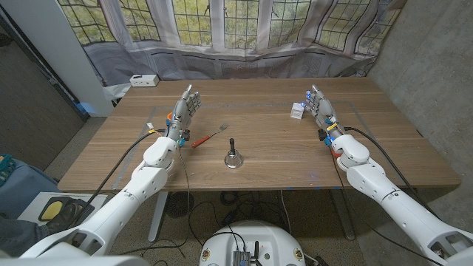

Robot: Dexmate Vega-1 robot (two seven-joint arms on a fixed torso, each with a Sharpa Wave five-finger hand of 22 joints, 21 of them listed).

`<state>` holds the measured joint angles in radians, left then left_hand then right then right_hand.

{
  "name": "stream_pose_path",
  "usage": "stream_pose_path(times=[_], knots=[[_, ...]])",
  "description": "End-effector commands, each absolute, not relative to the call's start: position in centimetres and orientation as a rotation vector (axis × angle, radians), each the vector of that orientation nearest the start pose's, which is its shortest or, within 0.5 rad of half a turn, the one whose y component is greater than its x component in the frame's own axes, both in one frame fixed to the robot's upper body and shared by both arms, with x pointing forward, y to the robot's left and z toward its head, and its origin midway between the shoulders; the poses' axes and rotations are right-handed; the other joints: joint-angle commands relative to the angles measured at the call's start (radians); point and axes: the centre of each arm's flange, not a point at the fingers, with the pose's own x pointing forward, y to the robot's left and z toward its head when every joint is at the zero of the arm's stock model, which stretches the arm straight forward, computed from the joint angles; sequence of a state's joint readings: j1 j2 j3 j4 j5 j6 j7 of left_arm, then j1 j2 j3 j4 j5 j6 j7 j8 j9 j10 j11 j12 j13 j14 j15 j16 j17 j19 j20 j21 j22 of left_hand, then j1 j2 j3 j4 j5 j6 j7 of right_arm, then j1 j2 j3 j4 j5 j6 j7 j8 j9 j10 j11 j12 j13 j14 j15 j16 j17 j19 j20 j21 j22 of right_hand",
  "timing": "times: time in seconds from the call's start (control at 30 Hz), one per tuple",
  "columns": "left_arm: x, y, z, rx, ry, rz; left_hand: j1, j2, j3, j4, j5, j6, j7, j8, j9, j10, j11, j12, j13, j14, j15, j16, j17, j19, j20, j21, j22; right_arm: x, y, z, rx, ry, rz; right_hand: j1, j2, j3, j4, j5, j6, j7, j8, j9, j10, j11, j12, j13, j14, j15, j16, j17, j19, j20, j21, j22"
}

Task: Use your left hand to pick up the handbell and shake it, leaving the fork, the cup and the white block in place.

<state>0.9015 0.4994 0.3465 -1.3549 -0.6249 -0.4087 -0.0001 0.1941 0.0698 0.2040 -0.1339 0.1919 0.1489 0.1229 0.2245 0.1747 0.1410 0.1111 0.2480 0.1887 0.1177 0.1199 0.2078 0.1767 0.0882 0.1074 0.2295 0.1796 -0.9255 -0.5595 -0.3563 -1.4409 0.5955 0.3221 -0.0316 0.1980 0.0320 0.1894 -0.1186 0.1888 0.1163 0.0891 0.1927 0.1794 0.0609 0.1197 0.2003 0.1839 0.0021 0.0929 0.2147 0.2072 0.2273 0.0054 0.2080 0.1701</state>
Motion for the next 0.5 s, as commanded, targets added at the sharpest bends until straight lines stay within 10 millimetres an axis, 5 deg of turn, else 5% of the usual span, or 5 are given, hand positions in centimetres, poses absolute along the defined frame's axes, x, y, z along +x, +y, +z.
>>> stream_pose_path(times=[0.03,0.5], knots=[[61.3,29.4,-2.5,-0.047,-0.761,-0.203,0.032,0.022,0.021,-0.007,-0.003,0.019,-0.003,-0.001,0.005,0.018,-0.002,0.006,0.004,0.033,-0.003,0.011,0.003,0.014,0.007,0.003,0.001,61.1,-27.9,-2.3,-0.033,-0.670,0.186,0.010,-0.005,0.007,-0.001,0.003,0.005,0.001,0.005,0.005,0.004,0.002,0.005,0.004,0.007,0.004,0.007,0.002,0.009,-0.001,0.005,0.003],[59.9,29.1,-2.6,0.007,-0.814,-0.225,0.114,0.061,0.077,-0.031,0.009,0.062,-0.003,0.000,0.006,0.061,-0.023,0.009,0.005,0.061,-0.018,0.004,0.001,0.027,0.018,-0.004,0.001,59.5,-27.9,-2.0,-0.034,-0.711,0.157,0.015,-0.001,0.008,-0.004,0.003,0.008,-0.002,0.005,0.005,0.002,0.001,0.003,0.005,0.010,0.004,0.006,0.002,0.012,0.003,0.003,0.003]])
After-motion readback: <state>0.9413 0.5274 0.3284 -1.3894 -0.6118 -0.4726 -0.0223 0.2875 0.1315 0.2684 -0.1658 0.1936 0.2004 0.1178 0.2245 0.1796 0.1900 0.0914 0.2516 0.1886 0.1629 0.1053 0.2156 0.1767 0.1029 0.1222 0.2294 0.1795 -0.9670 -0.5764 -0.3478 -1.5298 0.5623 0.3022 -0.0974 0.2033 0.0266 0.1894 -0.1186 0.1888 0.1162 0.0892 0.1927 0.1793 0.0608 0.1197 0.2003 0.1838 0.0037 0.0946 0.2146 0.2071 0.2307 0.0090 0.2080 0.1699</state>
